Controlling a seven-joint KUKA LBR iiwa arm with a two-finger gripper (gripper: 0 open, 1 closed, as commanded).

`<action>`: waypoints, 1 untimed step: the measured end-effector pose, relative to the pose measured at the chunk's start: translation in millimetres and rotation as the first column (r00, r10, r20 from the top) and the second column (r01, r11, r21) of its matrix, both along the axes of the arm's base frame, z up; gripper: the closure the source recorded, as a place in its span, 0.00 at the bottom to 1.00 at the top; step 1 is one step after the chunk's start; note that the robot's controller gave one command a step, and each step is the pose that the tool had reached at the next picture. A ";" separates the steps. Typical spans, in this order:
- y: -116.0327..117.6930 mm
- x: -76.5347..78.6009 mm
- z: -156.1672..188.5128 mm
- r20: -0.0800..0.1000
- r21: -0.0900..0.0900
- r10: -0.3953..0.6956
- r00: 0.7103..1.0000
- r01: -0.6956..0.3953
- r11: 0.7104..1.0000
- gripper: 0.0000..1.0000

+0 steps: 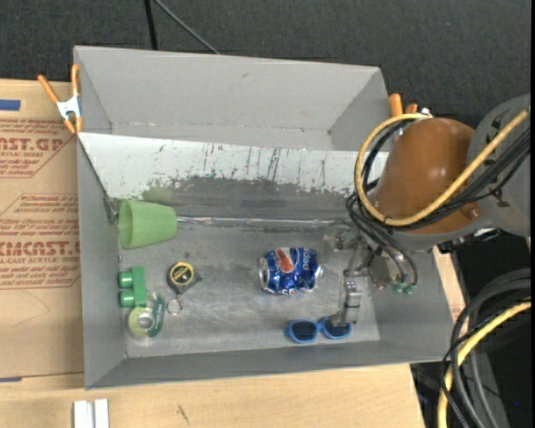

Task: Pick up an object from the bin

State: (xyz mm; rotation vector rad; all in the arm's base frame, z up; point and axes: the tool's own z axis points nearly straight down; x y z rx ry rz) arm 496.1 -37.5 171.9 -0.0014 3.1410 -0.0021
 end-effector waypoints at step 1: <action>36.7 29.4 -92.9 -0.002 0.003 -0.190 0.982 0.190 0.982 0.00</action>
Offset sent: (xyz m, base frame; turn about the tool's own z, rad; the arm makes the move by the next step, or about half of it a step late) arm 0.0296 0.0342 -0.0899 0.1933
